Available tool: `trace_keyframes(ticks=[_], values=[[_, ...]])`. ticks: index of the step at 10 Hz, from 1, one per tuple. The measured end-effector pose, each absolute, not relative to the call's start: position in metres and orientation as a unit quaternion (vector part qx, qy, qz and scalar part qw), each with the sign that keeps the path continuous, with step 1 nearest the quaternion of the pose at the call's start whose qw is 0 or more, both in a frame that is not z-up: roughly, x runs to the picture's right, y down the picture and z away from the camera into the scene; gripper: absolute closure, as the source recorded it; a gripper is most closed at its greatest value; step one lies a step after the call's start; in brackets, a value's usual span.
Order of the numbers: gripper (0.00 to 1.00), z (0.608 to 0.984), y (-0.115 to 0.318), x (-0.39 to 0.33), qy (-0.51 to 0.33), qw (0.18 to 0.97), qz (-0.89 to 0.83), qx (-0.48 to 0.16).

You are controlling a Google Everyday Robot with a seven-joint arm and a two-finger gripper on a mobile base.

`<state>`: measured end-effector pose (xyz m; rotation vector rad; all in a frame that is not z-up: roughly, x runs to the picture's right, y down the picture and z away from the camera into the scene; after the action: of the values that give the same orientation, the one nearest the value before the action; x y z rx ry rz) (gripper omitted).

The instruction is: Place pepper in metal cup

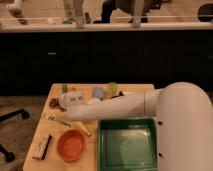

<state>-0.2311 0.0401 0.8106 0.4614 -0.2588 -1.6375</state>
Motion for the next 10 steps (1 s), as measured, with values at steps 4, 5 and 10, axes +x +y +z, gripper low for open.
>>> trace_keyframes(ticks=[4,5,10], values=[[0.9,0.814,0.041,-0.234,-0.105,0.653,-0.703,0.262],[0.9,0.815,0.042,-0.235,-0.102,0.651,-0.703,0.269],[0.9,0.818,0.053,-0.239,-0.073,0.62,-0.73,0.28]])
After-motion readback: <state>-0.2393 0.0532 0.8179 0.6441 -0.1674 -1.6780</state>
